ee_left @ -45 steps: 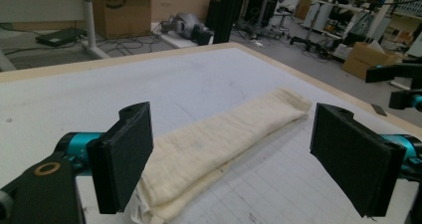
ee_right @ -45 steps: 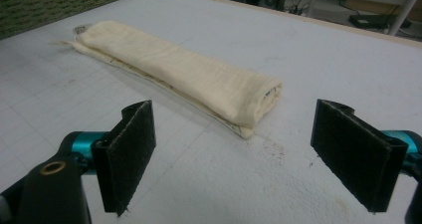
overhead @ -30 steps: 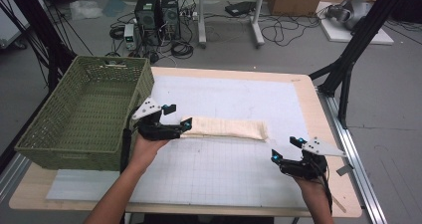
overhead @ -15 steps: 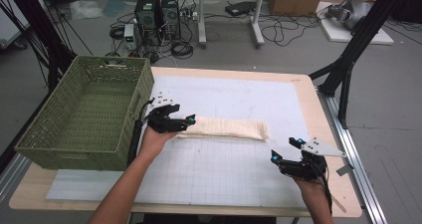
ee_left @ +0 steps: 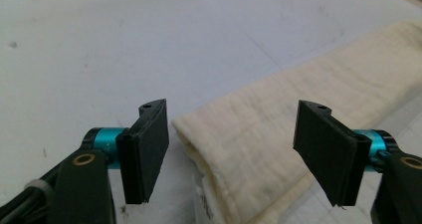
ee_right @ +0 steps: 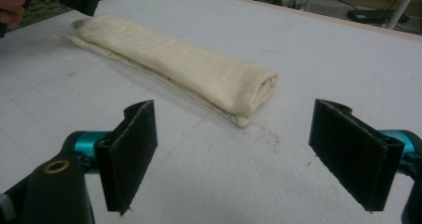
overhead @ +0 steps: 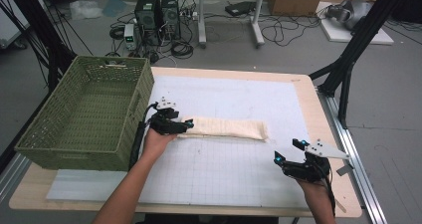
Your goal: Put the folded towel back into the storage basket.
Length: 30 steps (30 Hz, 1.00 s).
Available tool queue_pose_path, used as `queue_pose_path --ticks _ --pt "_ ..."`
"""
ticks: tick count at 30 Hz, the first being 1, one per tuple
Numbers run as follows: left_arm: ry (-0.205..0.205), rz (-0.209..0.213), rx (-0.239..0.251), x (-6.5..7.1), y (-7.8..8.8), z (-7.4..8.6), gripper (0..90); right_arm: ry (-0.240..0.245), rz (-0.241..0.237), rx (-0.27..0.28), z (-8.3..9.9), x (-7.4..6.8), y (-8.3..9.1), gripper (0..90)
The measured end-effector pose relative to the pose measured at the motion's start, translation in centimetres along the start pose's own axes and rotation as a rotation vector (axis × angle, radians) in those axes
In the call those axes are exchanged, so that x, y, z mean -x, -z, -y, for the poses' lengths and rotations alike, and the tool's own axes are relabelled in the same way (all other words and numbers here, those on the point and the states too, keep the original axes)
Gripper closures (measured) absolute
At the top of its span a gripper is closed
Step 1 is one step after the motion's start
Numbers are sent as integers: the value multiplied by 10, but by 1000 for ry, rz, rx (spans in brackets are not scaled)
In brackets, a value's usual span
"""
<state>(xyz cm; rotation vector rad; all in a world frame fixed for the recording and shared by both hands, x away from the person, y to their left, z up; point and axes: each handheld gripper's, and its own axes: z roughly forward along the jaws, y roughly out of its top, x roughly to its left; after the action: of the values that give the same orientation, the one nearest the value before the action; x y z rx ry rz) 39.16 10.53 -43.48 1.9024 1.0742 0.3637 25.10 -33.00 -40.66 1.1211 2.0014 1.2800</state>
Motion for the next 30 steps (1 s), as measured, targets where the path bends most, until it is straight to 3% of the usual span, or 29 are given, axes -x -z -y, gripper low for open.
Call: queue_pose_path --ticks 6,7,8,13,18,20,24,26,30 --pt "-25 -14 -73 3 -6 4 348 1 -5 -9 0 -1 -2 174" --pt "-33 -13 -79 4 -7 4 393 -2 -4 -14 0 -1 -2 174" --pt "-76 -12 -105 7 -8 5 429 -1 -4 -13 0 -1 -2 174" --pt "-113 -9 -120 11 -9 6 549 -3 -3 -15 1 0 -2 174" --pt "-156 21 -126 17 -9 6 788 4 -6 -15 1 0 -4 174" --pt "-174 15 -126 19 -9 6 808 7 -9 -19 1 -1 -5 174" --pt "-133 38 -103 15 -6 6 819 4 -7 -20 0 -1 -7 174" --pt "-134 43 -96 15 -4 5 820 6 -3 -14 -1 0 -9 173" --pt "-115 61 -38 16 1 5 817 10 0 -3 -4 2 -13 151"
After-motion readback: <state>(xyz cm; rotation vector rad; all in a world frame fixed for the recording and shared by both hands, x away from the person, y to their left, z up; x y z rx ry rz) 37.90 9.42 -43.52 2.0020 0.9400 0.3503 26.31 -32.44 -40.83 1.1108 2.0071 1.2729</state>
